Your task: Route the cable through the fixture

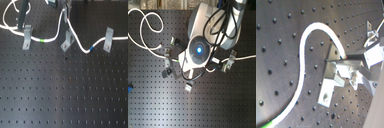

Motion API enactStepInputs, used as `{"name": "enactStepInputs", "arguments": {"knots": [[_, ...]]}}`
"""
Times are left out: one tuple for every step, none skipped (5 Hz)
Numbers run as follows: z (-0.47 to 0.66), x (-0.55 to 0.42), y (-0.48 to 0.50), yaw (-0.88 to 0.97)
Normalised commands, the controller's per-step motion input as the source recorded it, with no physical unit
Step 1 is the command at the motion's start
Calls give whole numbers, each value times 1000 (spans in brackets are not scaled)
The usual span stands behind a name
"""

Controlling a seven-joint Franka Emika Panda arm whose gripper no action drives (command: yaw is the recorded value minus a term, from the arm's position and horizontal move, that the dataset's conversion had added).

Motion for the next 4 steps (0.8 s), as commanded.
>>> {"name": "enactStepInputs", "arguments": {"knots": [[233, -82, -90, 0], [0, 27, 12, 0], [467, 5, 1, 0], [568, -19, -10, -11]]}}
